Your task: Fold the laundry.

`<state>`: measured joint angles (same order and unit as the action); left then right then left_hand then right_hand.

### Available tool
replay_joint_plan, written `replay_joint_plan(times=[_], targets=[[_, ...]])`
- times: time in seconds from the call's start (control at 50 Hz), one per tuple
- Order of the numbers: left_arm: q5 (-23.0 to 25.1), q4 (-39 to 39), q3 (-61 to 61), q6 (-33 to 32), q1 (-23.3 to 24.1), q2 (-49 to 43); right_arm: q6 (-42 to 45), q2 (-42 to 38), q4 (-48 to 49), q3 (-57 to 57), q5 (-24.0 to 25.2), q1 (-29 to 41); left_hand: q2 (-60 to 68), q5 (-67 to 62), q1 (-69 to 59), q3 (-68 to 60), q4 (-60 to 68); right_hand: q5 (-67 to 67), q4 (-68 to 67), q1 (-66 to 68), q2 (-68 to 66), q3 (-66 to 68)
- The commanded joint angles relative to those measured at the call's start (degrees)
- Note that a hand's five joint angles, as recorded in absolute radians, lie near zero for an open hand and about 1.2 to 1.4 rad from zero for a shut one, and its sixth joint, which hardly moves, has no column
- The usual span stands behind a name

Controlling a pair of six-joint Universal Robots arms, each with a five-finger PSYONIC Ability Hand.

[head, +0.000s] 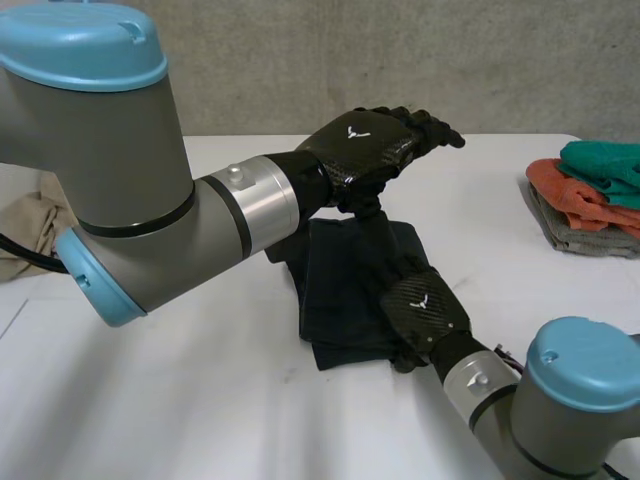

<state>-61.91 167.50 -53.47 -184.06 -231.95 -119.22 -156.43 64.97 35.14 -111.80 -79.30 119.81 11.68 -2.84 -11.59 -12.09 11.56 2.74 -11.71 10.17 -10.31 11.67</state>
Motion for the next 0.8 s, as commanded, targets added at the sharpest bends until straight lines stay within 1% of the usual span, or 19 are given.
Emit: replay_joint_plan(times=[0.02, 0.08, 0.12, 0.14, 0.16, 0.2, 0.22, 0.36, 0.46, 0.56, 0.62, 0.68, 0.76, 0.78, 0.8], targets=[[-1.19, 0.63, -0.76, -0.42, 0.01, -0.14, 0.77, -7.4, 6.08, 5.71, -4.63, -0.1, 2.91, -1.75, -3.0, -2.5, 3.02, -2.74, 1.71, -0.17, 0.31, -1.67], [-1.28, 1.42, -0.85, -0.42, 0.01, -0.31, 0.77, -9.86, 6.61, 8.7, -5.95, -0.19, 2.91, -1.75, -3.0, -2.5, 3.02, -2.74, 1.71, -0.17, 0.31, -1.67], [-1.28, 1.69, -0.94, -0.42, 0.01, -0.31, 0.86, -10.91, 6.61, 10.1, -5.95, -0.19, 2.91, -1.75, -3.0, -2.5, 3.02, 4.2, -5.22, 6.77, -6.63, 5.27], [-1.37, 1.77, -0.94, -0.42, 0.01, -0.23, 0.69, -11.62, 6.61, 11.5, -5.52, -0.19, 2.91, -1.75, -3.0, -2.5, 3.02, 17.23, -18.25, 19.8, -19.66, 18.3], [-1.37, 1.78, -0.94, -0.42, 0.01, -0.22, 0.6, -11.88, 6.61, 12.13, -5.42, -0.19, 2.91, -1.75, -3.0, -2.5, 3.02, 27.35, -28.38, 29.92, -29.78, 28.42], [-1.37, 1.78, -0.94, -0.42, 0.01, -0.14, 0.25, -12.24, 6.61, 13.36, -5.25, -0.36, 2.91, -1.75, -3.0, -2.5, 3.02, 58.74, -59.77, 61.31, -61.17, 59.81], [-1.37, 1.78, -0.94, -0.42, -0.08, -0.05, -0.02, -12.41, 6.69, 14.32, -5.16, -0.71, 2.91, -1.75, -3.0, -2.5, 3.02, 67.18, -68.2, 69.75, -69.61, 68.25], [-1.37, 1.86, -0.94, -0.42, -0.78, 0.21, 0.24, -11.1, 6.78, 19.24, -2.35, -0.8, 2.91, -1.75, -3.0, -2.5, 3.02, 67.26, -68.29, 69.83, -69.69, 68.33], [-1.46, 2.56, -0.85, -0.42, -1.48, 2.15, -0.2, -7.85, 6.69, 25.4, -2.26, -2.12, 2.91, -1.75, -3.0, -2.5, 3.02, 67.26, -68.29, 69.83, -69.69, 68.33], [-2.07, 4.15, -0.94, -0.25, -2.71, 4.61, -0.2, -4.6, 5.99, 34.08, -2.43, -8.43, 2.91, -1.75, -3.0, -2.5, 3.02, 67.26, -68.29, 69.83, -69.69, 68.33], [-2.78, 4.76, -0.94, -0.07, -3.16, 5.84, -0.2, -4.07, 5.64, 37.96, -2.44, -11.52, 2.91, -1.75, -3.0, -2.5, 3.02, 67.26, -68.29, 69.83, -69.69, 68.33], [-2.95, 4.85, -1.11, -0.07, -3.16, 6.37, -0.2, -3.89, 5.38, 42.45, -1.74, -16.17, 2.74, -1.58, -2.83, -2.34, 2.86, 67.26, -68.29, 69.83, -69.69, 68.33], [-2.86, 4.94, -2.17, -0.16, -3.16, 6.63, -0.37, -4.41, 5.11, 46.93, 1.42, -22.85, 2.74, -1.58, -2.83, -2.33, 2.86, 67.26, -68.29, 69.83, -69.69, 68.33], [-2.86, 4.94, -2.34, -0.16, -3.16, 6.89, -1.07, -5.02, 5.11, 48.42, 3.52, -25.91, 2.74, -1.58, -2.83, -2.33, 2.86, 67.26, -68.29, 69.83, -69.69, 68.33], [-2.78, 4.94, -2.78, -0.16, -3.16, 7.24, -1.51, -5.38, 5.11, 48.95, 4.5, -27.24, 2.74, -1.58, -2.83, -2.33, 2.86, 67.26, -68.29, 69.83, -69.69, 68.33]])
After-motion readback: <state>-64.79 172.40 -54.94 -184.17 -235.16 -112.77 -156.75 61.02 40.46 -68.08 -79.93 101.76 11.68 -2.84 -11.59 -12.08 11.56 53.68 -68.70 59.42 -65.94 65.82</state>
